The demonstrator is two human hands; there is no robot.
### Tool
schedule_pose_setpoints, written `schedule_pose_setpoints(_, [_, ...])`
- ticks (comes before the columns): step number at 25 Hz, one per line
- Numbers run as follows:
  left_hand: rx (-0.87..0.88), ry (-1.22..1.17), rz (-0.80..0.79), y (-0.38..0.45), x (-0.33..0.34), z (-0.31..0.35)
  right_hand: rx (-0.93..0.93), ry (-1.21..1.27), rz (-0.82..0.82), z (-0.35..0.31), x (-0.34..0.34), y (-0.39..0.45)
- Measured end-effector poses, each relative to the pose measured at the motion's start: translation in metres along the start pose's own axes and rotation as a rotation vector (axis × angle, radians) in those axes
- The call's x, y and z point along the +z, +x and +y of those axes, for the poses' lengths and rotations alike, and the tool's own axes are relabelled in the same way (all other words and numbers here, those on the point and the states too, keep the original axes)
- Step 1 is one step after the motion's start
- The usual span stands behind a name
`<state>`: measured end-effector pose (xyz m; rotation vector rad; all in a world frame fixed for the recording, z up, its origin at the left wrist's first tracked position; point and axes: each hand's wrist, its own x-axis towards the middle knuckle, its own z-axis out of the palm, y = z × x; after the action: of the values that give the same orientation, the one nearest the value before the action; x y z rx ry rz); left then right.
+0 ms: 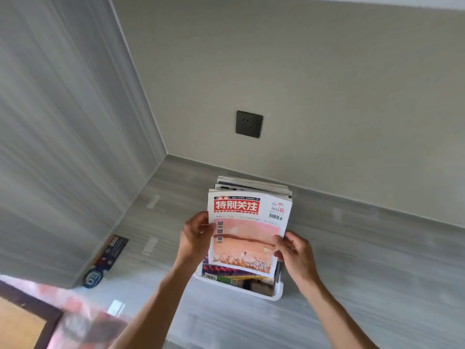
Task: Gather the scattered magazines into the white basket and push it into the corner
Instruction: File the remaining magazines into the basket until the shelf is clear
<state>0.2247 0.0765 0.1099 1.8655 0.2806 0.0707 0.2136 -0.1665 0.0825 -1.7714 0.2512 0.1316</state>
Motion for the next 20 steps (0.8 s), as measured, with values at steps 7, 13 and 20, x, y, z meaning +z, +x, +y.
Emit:
schedule_pose_setpoints(7, [-0.183,0.391,0.026,-0.008,-0.002,-0.089,-0.115,-0.534,0.151,0.049,0.028,-0.056])
schedule_pose_setpoints(13, [-0.262,0.414,-0.094,-0.033,-0.001,-0.105,-0.286,-1.149,-0.174,0.073,0.031,-0.078])
schedule_pose_setpoints(20, [-0.263,0.33,-0.264,-0.089,0.006,-0.099,-0.22,-1.048,-0.233,0.09,-0.016,-0.109])
